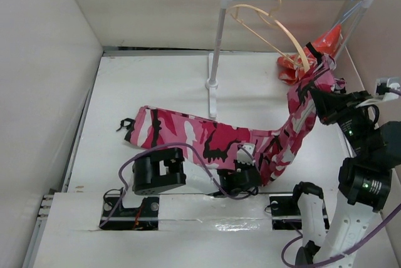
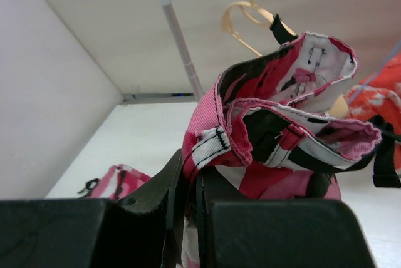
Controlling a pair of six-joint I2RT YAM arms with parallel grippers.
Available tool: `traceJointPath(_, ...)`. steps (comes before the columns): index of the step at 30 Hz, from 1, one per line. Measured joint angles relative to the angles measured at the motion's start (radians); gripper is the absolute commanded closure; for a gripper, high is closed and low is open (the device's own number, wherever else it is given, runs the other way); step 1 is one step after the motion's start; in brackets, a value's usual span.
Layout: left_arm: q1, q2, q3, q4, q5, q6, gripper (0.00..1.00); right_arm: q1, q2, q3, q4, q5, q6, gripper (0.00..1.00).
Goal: Place the trousers on the hanger
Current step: Fold the trousers at the center of the board.
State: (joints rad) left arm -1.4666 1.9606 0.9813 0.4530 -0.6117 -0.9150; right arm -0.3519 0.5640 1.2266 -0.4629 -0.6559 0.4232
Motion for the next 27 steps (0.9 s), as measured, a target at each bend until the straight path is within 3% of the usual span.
traceJointPath(4, -0.015, -0.029, -0.017, -0.013, 0.032, 0.032, 0.97, 0.0, 0.06, 0.023, 0.079, -0.056, 0.054, 1.0)
traceJointPath(5, -0.011, -0.057, -0.036, -0.035, 0.036, 0.044, 0.86, 0.0, 0.074, 0.023, 0.097, -0.067, 0.068, 1.0)
traceJointPath(7, 0.016, -0.177, -0.101, -0.106, 0.03, 0.063, 0.73, 0.0, 0.101, 0.024, 0.137, -0.088, 0.093, 1.0)
traceJointPath(10, 0.071, -0.368, -0.171, -0.153, 0.029, 0.089, 0.67, 0.007, 0.146, 0.023, 0.197, -0.113, 0.129, 1.0)
traceJointPath(14, 0.206, -0.745, -0.254, -0.148, 0.038, 0.127, 0.64, 0.014, 0.188, 0.024, 0.252, -0.126, 0.161, 1.0)
traceJointPath(17, 0.299, -0.915, -0.266, -0.141, 0.056, 0.142, 0.65, 0.021, 0.214, 0.034, 0.256, -0.127, 0.156, 1.0)
traceJointPath(27, 0.389, -0.987, -0.297, -0.264, 0.094, 0.146, 0.67, 0.103, 0.326, 0.183, 0.178, -0.074, -0.072, 1.0)
